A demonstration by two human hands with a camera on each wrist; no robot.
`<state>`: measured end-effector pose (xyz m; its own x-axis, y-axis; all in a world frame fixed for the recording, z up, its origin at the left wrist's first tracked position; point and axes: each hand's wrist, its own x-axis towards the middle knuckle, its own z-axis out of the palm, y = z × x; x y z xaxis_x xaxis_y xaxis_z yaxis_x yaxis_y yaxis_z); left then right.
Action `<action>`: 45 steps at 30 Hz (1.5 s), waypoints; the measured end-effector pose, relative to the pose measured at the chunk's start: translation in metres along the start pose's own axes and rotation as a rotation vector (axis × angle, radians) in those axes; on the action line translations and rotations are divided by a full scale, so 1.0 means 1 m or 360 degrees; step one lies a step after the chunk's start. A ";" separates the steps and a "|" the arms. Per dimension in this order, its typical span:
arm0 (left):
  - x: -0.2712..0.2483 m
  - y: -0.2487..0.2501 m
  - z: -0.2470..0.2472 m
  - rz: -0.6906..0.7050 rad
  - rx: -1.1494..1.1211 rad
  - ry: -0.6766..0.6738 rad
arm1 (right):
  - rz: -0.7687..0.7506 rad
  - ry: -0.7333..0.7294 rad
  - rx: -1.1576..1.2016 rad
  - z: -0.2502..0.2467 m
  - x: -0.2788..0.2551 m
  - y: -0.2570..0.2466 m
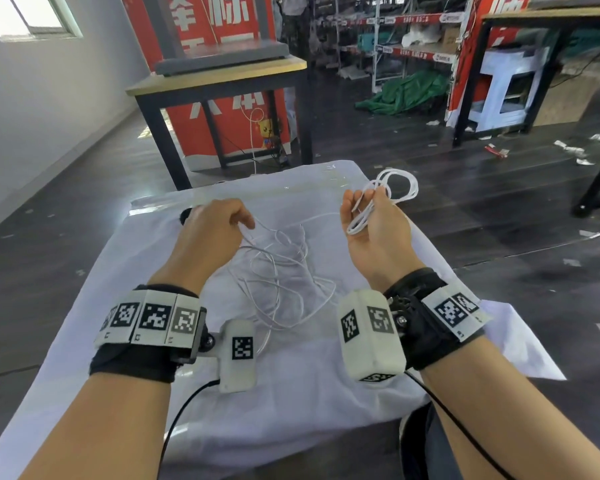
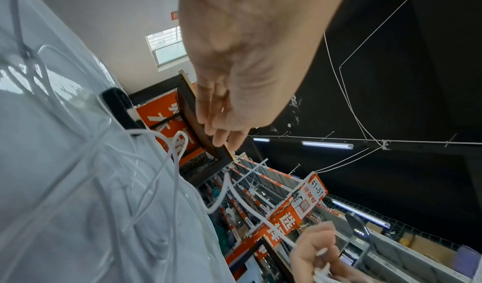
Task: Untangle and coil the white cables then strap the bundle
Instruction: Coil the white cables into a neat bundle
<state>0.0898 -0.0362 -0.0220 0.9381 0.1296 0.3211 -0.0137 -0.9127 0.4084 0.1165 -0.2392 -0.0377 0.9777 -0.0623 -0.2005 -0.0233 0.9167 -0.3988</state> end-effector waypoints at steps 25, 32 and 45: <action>-0.004 0.034 -0.007 -0.0036 -0.0994 -0.0333 | 0.0573 -0.0796 -0.1335 0.007 -0.025 0.010; -0.005 0.030 -0.013 0.0271 -0.0120 -0.0075 | 0.0551 -0.0702 -0.1545 0.001 -0.020 0.013; 0.001 0.029 -0.011 -0.0241 -0.0829 -0.0348 | 0.0696 -0.0946 -0.1956 0.001 -0.027 0.015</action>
<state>0.0863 -0.0585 -0.0002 0.9918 0.1102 0.0650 0.0098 -0.5723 0.8200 0.0897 -0.2237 -0.0377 0.7787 0.5830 -0.2319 -0.2022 -0.1168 -0.9724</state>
